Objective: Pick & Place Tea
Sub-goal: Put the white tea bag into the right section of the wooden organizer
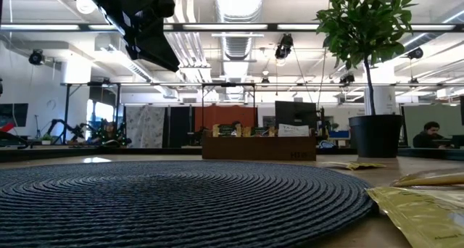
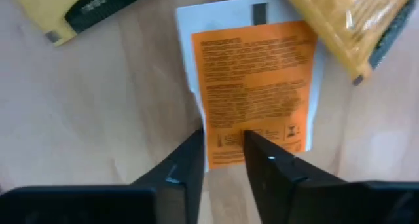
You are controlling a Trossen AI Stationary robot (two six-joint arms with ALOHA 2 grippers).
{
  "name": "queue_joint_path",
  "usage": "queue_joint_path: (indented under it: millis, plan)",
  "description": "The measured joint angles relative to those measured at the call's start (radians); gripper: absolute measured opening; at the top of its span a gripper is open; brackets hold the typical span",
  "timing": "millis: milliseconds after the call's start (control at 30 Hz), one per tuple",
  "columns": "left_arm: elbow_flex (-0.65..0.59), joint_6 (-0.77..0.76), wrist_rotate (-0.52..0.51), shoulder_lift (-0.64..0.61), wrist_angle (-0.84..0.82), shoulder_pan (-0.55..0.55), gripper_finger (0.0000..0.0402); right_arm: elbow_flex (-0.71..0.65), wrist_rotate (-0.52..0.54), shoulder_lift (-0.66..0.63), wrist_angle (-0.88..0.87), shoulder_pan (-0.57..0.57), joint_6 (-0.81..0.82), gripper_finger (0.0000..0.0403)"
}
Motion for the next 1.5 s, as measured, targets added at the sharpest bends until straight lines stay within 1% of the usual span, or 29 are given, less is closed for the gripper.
queue_joint_path:
  millis: [133, 300, 400, 467, 600, 700, 800, 900, 933, 1000, 1067, 1133, 1267, 1333, 1433, 1500]
  plan:
    - [0.0, 0.01, 0.0, 0.0, 0.0, 0.001, 0.0119, -0.008, 0.011, 0.0, -0.007, -0.008, 0.007, 0.007]
    - [0.0, 0.012, 0.0, 0.0, 0.0, 0.001, 0.0119, -0.01, 0.014, -0.005, -0.013, -0.026, 0.011, 0.0035]
    - [0.0, 0.013, 0.0, 0.0, 0.0, 0.001, 0.0119, -0.013, 0.015, -0.023, -0.011, -0.031, 0.045, 0.0016]
    - [0.0, 0.014, 0.0, 0.0, 0.0, 0.001, 0.0119, -0.015, 0.031, -0.043, -0.026, -0.033, 0.09, 0.0011]
    - [0.0, 0.035, -0.001, 0.0, 0.001, 0.001, 0.0119, -0.033, 0.035, -0.117, -0.062, -0.043, 0.217, 0.0009]
    - [0.0, 0.051, -0.001, 0.0, 0.001, 0.001, 0.0119, -0.067, 0.072, -0.191, -0.073, -0.053, 0.376, 0.0009]
    - [-0.001, 0.063, -0.003, 0.0, 0.007, 0.001, 0.0119, -0.119, 0.147, -0.294, -0.072, -0.065, 0.562, 0.0009]
    - [-0.001, 0.072, -0.004, 0.0, 0.051, 0.003, 0.0119, -0.193, 0.255, -0.412, -0.033, -0.077, 0.723, 0.0009]
    - [-0.001, 0.081, -0.003, 0.0, 0.078, 0.003, 0.0119, -0.223, 0.296, -0.459, 0.009, -0.081, 0.755, 0.0009]
    - [-0.001, 0.113, 0.018, 0.0, 0.137, 0.005, 0.0119, -0.296, 0.391, -0.559, 0.154, -0.093, 0.776, 0.0009]
    - [-0.001, 0.154, 0.087, 0.0, 0.196, 0.011, 0.0119, -0.386, 0.462, -0.666, 0.352, -0.11, 0.72, 0.0008]
    - [-0.001, 0.188, 0.185, 0.0, 0.255, 0.02, 0.0119, -0.484, 0.483, -0.76, 0.572, -0.138, 0.608, 0.0008]
    - [-0.001, 0.231, 0.371, 0.0, 0.367, 0.04, 0.0119, -0.671, 0.476, -0.915, 0.982, -0.206, 0.408, 0.0008]
    - [-0.001, 0.237, 0.449, 0.0, 0.424, 0.048, 0.0119, -0.75, 0.44, -0.972, 1.14, -0.246, 0.336, 0.0008]
    - [-0.001, 0.227, 0.541, 0.0, 0.497, 0.06, 0.0119, -0.836, 0.354, -1.026, 1.281, -0.317, 0.291, 0.0008]
    - [-0.001, 0.18, 0.563, 0.006, 0.549, 0.069, 0.0119, -0.872, 0.281, -1.042, 1.327, -0.365, 0.291, 0.0008]
